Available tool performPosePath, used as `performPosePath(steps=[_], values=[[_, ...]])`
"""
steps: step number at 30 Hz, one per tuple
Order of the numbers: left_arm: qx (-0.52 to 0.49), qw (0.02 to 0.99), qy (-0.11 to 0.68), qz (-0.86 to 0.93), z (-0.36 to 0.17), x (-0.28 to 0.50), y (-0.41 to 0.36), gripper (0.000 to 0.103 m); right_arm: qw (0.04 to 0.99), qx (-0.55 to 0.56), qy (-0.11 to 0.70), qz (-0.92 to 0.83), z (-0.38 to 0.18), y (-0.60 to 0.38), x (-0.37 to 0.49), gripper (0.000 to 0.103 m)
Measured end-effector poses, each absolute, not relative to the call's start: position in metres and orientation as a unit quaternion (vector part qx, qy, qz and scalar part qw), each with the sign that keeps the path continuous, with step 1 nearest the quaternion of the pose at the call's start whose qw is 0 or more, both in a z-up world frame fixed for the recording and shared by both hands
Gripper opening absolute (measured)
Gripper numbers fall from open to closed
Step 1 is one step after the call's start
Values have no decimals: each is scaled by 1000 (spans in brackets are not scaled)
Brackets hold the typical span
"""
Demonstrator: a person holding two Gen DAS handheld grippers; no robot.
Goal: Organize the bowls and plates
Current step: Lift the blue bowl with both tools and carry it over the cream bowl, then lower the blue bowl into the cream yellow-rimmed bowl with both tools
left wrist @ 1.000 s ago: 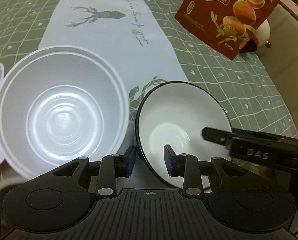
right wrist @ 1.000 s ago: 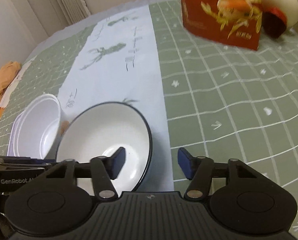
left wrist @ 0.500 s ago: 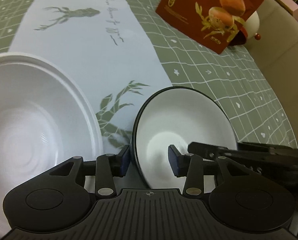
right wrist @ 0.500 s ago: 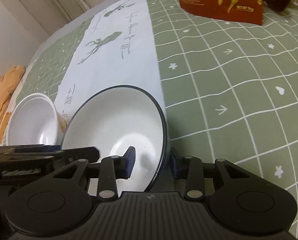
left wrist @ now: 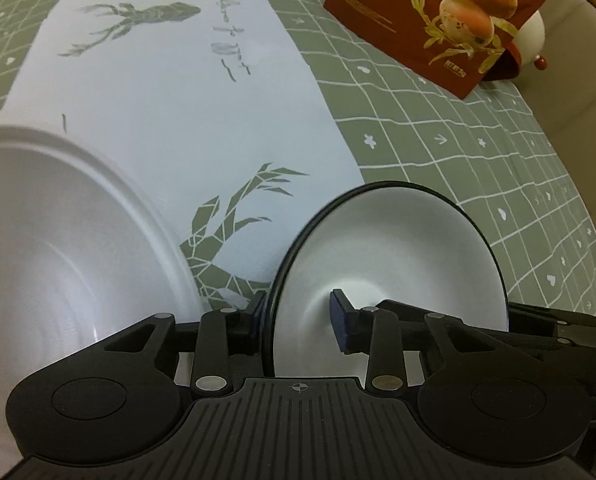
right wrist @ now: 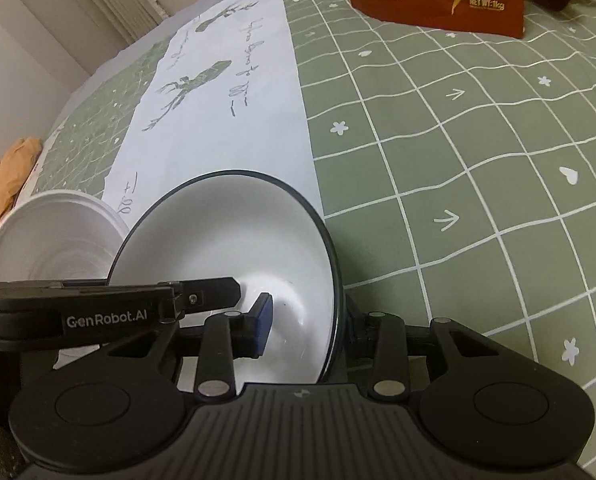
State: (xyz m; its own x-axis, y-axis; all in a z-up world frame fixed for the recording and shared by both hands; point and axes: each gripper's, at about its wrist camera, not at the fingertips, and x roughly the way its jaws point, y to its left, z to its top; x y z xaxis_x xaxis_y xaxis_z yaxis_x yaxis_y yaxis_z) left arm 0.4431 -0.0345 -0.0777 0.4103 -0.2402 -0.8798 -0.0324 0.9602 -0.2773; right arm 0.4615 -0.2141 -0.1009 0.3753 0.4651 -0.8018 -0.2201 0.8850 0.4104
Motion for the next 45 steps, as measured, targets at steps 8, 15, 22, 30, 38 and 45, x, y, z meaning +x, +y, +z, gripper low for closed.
performPosePath(steps=[8, 15, 22, 30, 38, 45], values=[[-119, 854, 503, -66, -26, 425, -40, 36, 835, 137, 488, 215, -62, -223, 445, 36], [-106, 870, 478, -64, 15, 382, -50, 36, 843, 142, 465, 230, -27, -232, 410, 36], [-97, 864, 490, -64, 12, 321, -58, 37, 837, 115, 477, 244, -26, -236, 351, 36], [-96, 857, 503, -59, -18, 270, -62, 37, 821, 105, 501, 253, -50, -239, 310, 37], [-96, 858, 502, -47, -33, 256, -59, 37, 820, 94, 506, 250, -64, -236, 298, 37], [-100, 877, 469, -24, -23, 246, -48, 33, 842, 81, 477, 240, -66, -233, 298, 37]])
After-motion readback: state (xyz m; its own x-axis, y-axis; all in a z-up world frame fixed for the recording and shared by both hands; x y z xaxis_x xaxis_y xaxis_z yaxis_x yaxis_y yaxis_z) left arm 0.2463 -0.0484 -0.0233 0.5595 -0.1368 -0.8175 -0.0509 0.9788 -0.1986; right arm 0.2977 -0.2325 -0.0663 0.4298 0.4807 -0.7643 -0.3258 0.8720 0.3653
